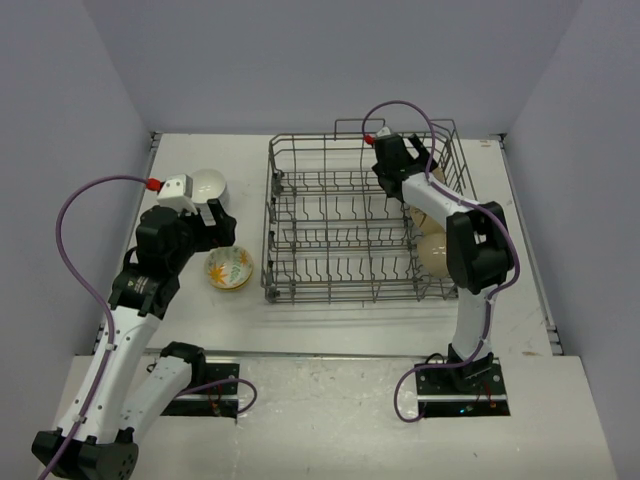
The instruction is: Unload the bowls from the dish rack
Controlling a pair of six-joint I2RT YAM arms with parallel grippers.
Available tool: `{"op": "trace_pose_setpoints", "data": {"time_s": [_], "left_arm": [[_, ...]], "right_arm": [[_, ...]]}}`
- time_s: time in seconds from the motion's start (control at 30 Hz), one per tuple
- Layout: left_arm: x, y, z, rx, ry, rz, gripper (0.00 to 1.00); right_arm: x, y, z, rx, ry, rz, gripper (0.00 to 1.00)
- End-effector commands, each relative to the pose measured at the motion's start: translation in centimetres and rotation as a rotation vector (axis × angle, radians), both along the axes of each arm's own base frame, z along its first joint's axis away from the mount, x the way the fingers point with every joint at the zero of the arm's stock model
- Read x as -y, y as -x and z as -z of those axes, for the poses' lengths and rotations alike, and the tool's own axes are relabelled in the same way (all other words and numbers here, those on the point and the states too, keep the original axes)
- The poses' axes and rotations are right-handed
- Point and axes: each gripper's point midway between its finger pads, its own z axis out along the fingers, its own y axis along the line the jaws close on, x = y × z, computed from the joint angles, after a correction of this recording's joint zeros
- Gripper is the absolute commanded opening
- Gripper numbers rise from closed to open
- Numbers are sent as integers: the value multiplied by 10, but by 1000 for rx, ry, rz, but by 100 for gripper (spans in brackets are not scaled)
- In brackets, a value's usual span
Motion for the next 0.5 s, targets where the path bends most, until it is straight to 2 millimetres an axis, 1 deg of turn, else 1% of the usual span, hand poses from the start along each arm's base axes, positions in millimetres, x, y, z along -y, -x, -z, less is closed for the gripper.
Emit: {"op": "trace_pose_setpoints", "data": {"time_s": [0.0, 0.27, 0.47], "left_arm": [[4, -1, -9, 43, -10, 30, 100], [5, 0, -9, 44, -11, 40, 100], [7, 0, -8, 42, -9, 49, 100]], "right_arm": [[15, -6, -18, 73, 27, 51, 98], [24, -6, -23, 101, 50, 70, 91], [25, -9, -27, 113, 64, 68, 85]]}}
